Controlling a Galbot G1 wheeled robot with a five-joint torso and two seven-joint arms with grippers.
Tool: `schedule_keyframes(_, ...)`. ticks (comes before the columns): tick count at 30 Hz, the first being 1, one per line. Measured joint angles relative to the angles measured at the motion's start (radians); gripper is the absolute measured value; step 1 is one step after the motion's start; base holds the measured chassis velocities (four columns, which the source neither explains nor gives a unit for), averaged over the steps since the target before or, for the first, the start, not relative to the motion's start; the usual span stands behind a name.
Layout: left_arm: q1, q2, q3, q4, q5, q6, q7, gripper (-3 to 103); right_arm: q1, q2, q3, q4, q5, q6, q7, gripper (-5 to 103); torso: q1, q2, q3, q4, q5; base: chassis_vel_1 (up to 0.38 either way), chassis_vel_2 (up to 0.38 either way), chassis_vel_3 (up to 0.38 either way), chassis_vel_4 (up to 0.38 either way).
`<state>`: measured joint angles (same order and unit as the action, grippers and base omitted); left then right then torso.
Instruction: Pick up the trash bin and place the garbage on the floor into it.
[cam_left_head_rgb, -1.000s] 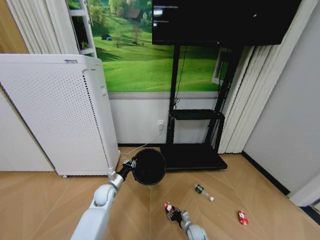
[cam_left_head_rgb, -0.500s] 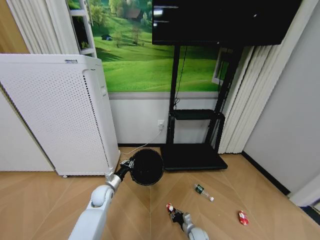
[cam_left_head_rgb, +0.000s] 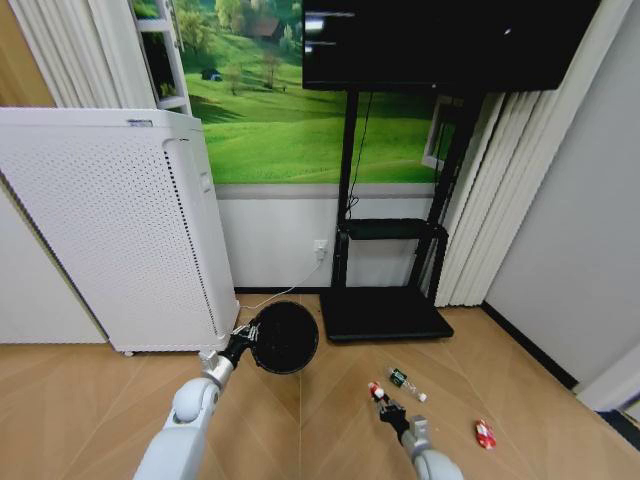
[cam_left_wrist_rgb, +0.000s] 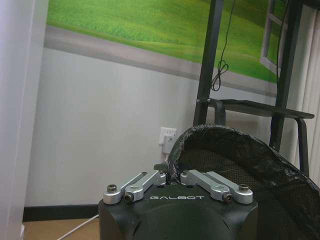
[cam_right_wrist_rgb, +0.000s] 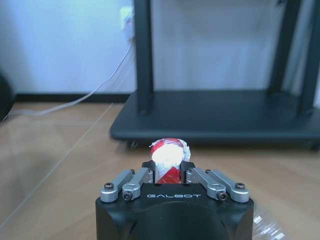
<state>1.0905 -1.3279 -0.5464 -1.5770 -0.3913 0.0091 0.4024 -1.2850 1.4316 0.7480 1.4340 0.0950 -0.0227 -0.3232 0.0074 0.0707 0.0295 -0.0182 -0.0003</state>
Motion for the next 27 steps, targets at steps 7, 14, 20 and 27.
schedule_keyframes(7, -0.006, -0.005, -0.023, 0.084, 0.003, -0.034, 0.007, 7, -0.011, -0.009, 0.037, 0.217, 0.053, -0.053, 0.014, 24, 0.0, 0.0, 0.0, 0.0002, 0.0003, 0.0, 0.0, 0.0, 0.0)
schedule_keyframes(14, -0.078, -0.021, 0.064, 0.159, -0.019, -0.027, -0.004, 7, -0.075, -0.033, -0.032, 0.451, 0.12, -0.135, 0.015, 24, 0.0, 0.0, 0.0, 0.0001, 0.0005, 0.0, 0.0, 0.0, 0.0)
schedule_keyframes(20, -0.184, -0.035, 0.192, 0.237, -0.022, -0.02, -0.029, 7, -0.104, -0.074, -0.087, 0.505, 0.153, -0.163, 0.006, 24, 0.0, 0.0, 0.0, -0.0004, 0.0003, 0.0, 0.0, 0.0, 0.0)
schedule_keyframes(27, -0.263, -0.075, 0.35, 0.277, -0.053, 0.014, -0.072, 7, -0.077, -0.106, -0.145, 0.501, 0.169, -0.174, 0.0, 24, 0.0, 0.0, 0.0, 0.0, 0.0007, 0.0, 0.0, 0.0, 0.0)
